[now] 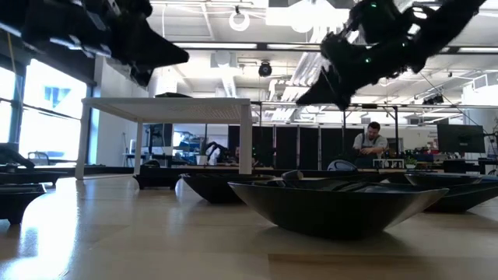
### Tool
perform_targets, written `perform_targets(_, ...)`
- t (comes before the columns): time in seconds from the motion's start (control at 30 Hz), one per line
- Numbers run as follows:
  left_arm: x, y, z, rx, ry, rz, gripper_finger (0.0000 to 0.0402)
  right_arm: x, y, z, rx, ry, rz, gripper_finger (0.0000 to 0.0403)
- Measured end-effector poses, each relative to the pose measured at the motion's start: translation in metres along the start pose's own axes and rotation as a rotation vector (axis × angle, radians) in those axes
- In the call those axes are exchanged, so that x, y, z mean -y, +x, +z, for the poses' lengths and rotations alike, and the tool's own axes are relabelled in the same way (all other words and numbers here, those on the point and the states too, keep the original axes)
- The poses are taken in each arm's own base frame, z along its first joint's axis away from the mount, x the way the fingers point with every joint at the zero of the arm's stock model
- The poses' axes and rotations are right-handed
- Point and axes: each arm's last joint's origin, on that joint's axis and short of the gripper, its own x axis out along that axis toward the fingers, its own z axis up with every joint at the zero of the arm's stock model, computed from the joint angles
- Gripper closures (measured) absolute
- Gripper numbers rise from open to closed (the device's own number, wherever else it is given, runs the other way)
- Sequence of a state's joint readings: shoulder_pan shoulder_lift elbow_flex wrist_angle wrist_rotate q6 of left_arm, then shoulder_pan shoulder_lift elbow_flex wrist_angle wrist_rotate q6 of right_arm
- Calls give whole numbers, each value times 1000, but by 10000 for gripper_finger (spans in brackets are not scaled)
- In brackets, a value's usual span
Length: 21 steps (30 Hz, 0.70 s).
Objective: Pick & Place Mini shaped plates
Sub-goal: Put the teardrop-shaped plate on the shelf
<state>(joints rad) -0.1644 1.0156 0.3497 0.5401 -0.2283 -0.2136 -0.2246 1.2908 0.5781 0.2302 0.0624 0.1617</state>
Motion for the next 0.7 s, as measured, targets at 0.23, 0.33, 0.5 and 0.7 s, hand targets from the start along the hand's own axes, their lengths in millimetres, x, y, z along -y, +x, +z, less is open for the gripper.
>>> perform_targets(0.23,-3,-5,-8,53,53,-10,401,-18,-9,-15,-342,122,-102,402)
perform_targets(0.33,-3,-5,-7,62,85,15,401,-18,-11,-19,-399,188,-93,399)
perform_targets(0.5,-3,-5,-7,62,92,15,401,-13,-13,-23,-466,253,-109,357)
perform_targets(0.7,-4,-5,-10,27,141,19,401,-8,-13,-17,-484,327,-119,295)
